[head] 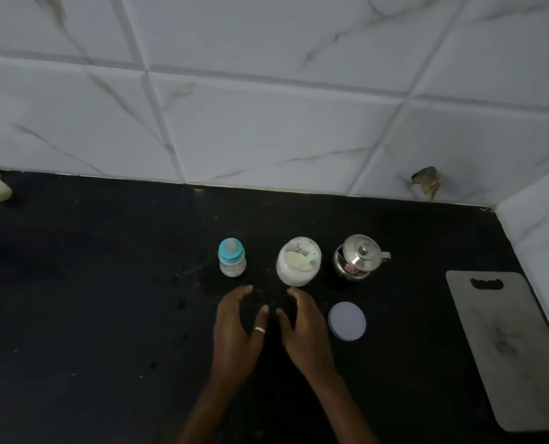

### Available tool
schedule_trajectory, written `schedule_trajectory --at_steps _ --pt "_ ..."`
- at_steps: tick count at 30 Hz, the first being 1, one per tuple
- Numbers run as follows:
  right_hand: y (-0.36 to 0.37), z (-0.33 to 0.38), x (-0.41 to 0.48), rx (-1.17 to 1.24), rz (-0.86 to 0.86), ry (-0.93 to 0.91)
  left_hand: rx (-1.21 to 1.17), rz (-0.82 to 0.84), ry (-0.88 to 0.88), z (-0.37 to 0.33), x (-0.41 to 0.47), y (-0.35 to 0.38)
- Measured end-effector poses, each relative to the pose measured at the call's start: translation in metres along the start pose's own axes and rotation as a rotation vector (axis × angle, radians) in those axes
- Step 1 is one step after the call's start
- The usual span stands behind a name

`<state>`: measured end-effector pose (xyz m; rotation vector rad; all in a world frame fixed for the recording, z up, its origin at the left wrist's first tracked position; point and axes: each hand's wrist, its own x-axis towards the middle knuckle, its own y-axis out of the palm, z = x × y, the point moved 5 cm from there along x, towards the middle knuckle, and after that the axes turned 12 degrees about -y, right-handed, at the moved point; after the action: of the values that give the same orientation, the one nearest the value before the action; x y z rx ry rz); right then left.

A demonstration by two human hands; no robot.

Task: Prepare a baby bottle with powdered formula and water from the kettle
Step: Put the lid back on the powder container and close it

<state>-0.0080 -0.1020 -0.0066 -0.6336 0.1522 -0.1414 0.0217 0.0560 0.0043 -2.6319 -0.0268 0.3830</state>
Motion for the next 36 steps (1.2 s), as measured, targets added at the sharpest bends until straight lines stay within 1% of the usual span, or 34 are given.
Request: schedule_trajectory --at_steps 5,7,11,16,22,27,31,36 --pt "-0.048 -0.030 -0.018 -0.118 -0.110 0.020 -0.032 0.150 0.001 -0.021 0.016 0.050" --pt "-0.063 -0.037 -0.022 -0.165 -0.132 0.006 -0.023 0.177 0.000 -0.026 0.023 0.065" --pt "-0.085 -0.053 -0.029 -0.201 -0.124 0.009 -0.031 0.206 -0.032 -0.028 0.035 0.088" --pt "-0.092 -0.072 -0.034 -0.255 -0.069 -0.019 -0.109 0.170 -0.022 -0.026 0.043 0.104" --pt "-0.083 -0.088 -0.025 -0.354 0.094 -0.084 -0.151 0.101 -0.019 -0.027 0.052 0.114" --pt "-0.076 -0.095 -0.019 -0.404 0.181 -0.087 -0.141 0.054 0.052 -0.025 0.058 0.114" --pt "-0.075 -0.095 -0.015 -0.424 0.203 -0.086 -0.169 0.032 0.117 -0.034 0.056 0.109" --pt "-0.078 -0.087 -0.011 -0.398 0.166 -0.088 -0.197 0.012 0.137 -0.040 0.056 0.101"
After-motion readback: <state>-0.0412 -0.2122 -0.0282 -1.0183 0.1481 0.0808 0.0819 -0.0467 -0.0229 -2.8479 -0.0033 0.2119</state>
